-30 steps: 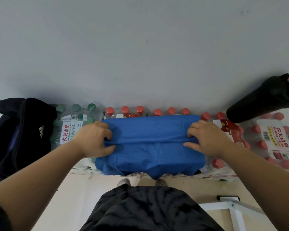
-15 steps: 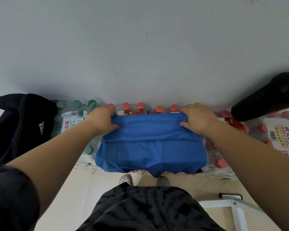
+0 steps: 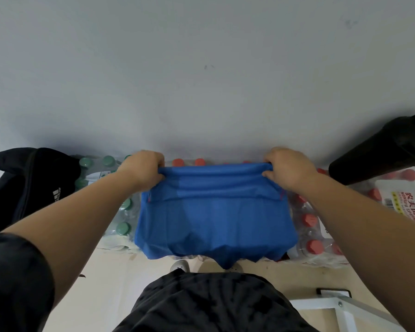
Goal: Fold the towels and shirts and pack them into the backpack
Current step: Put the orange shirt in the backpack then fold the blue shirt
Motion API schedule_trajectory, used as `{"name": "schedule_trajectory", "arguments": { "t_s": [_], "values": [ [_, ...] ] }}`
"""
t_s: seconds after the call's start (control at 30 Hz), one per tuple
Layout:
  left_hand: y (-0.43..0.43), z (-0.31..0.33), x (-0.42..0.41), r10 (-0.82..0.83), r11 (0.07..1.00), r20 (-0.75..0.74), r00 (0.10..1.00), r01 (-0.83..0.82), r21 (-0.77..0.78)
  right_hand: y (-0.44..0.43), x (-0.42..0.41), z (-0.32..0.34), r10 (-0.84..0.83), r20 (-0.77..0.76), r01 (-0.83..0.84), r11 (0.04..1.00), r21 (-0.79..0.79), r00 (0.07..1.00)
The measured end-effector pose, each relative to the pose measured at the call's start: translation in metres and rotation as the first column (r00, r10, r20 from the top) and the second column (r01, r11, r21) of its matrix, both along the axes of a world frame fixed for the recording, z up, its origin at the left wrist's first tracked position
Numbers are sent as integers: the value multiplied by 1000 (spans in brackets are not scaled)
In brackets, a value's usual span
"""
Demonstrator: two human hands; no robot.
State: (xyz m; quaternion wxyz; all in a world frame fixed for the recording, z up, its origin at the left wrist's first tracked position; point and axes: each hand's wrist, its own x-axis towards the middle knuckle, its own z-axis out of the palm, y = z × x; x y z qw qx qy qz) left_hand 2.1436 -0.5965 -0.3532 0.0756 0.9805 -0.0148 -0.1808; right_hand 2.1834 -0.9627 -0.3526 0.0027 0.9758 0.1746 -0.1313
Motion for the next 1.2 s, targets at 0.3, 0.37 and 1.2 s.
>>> {"name": "schedule_trajectory", "arguments": {
  "t_s": [0.3,0.37,1.2],
  "values": [
    [-2,14,6,-11,1000,358,934,14,-6,-3,2,11,0,306,-18,998,58,952],
    [-2,10,-5,-69,997,352,933,70,9,-7,-6,6,13,267,-27,998,49,963],
    [-6,-12,-27,-110,988,41,993,104,113,11,-18,-1,27,-90,-28,999,-17,996]
  ]
}}
